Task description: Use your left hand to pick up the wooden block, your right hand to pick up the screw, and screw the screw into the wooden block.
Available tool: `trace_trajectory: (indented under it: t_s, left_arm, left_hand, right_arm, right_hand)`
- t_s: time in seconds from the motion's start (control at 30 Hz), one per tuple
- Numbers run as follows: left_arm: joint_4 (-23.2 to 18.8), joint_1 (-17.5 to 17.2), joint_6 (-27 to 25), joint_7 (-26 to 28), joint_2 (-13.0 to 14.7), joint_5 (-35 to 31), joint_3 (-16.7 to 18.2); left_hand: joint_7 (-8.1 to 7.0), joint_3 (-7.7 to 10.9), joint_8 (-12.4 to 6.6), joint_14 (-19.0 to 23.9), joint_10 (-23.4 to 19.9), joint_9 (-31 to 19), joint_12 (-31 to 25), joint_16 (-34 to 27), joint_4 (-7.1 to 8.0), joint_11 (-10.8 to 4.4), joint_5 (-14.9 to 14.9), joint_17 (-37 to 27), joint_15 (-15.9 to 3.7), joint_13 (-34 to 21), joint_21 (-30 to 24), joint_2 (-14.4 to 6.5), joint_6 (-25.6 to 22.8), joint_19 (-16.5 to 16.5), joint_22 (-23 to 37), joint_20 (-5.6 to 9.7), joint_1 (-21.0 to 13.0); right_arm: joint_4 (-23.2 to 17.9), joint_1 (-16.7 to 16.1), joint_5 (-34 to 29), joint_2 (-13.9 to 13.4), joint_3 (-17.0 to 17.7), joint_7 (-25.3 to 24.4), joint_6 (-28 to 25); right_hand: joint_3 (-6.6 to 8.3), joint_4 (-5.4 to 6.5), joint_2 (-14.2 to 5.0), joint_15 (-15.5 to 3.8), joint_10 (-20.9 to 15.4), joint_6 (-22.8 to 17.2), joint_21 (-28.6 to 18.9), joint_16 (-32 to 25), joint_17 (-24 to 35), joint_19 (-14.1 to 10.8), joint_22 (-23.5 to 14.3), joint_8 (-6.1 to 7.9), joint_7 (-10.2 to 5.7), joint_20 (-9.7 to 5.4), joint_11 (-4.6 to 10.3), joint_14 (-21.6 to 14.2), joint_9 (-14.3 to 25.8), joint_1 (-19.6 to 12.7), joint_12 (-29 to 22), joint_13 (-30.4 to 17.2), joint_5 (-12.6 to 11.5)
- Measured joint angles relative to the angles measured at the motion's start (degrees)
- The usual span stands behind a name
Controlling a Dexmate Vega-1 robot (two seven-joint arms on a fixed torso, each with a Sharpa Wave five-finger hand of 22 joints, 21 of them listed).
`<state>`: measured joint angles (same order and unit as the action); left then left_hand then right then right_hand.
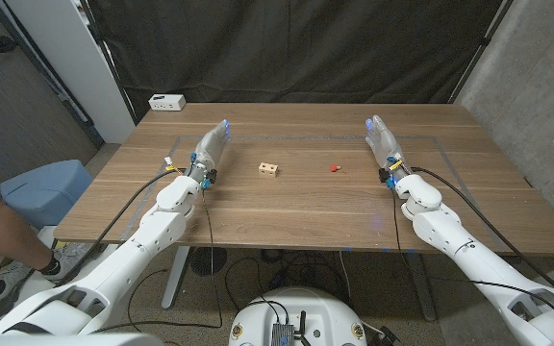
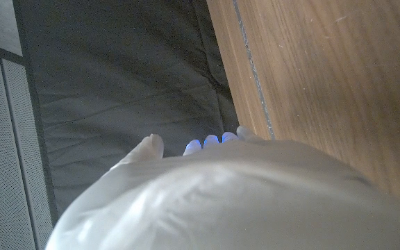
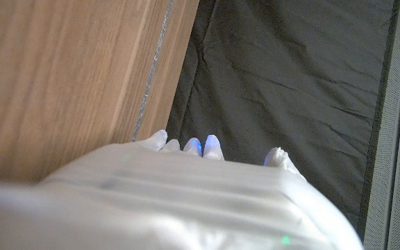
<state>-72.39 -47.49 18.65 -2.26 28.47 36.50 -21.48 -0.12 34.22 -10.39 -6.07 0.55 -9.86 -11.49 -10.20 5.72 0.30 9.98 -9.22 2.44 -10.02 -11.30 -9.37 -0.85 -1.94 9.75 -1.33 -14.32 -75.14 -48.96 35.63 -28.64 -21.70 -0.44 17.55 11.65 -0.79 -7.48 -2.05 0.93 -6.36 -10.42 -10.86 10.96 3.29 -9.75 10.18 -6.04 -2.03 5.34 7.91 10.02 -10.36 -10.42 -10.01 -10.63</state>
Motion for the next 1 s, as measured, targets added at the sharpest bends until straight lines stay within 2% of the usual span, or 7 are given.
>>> trace_trajectory:
  t_s: [0.6,0.93,1.0]
  left_arm:
    - [-1.17,0.16,-0.69,1.01,0.70,-1.78,-0.62]
    - [-3.26,0.73,-2.39,1.86,2.43,-5.52,-1.46]
    - [-4.51,1.20,-2.64,1.86,3.78,-6.41,-1.99]
  left_hand:
    - [-0.11,0.71,-0.22,0.00,0.00,-0.01,0.00,0.00,-0.71,0.00,0.00,0.01,0.00,0.01,0.00,0.02,-0.94,-0.30,-0.01,-0.31,-0.61]
    - [-0.31,0.58,-0.22,-0.92,0.04,-0.01,0.00,0.29,-1.33,-0.37,0.00,0.01,0.91,0.01,0.00,0.01,-1.14,-0.92,-0.02,-0.92,-0.61]
    - [-0.31,0.58,-0.22,-0.95,-0.11,-0.01,0.00,0.29,-1.33,-0.52,0.00,0.01,0.94,0.01,0.28,0.01,-1.14,-0.92,-0.02,-0.92,-0.60]
  right_arm:
    - [1.17,0.42,-0.56,0.59,-0.32,0.05,0.98]
    - [0.74,-0.13,-0.60,0.62,-0.08,-0.39,1.26]
    - [0.41,-0.43,-0.82,0.60,-0.02,-1.04,1.41]
  right_hand:
    - [0.00,0.00,0.00,0.00,0.00,0.01,0.00,0.00,-0.04,-0.01,0.01,-0.01,0.01,0.00,-0.01,-0.01,-0.01,0.00,0.00,0.01,0.00]
    - [0.00,0.01,0.00,0.01,0.00,0.01,0.00,0.00,-0.04,-0.01,0.01,-0.01,0.00,0.00,-0.01,-0.01,-0.01,0.00,0.00,0.01,0.00]
    - [0.00,0.01,0.00,0.00,0.00,0.01,0.00,0.00,-0.03,-0.01,0.01,-0.01,0.01,0.00,-0.01,-0.01,-0.01,0.00,0.00,0.01,-0.40]
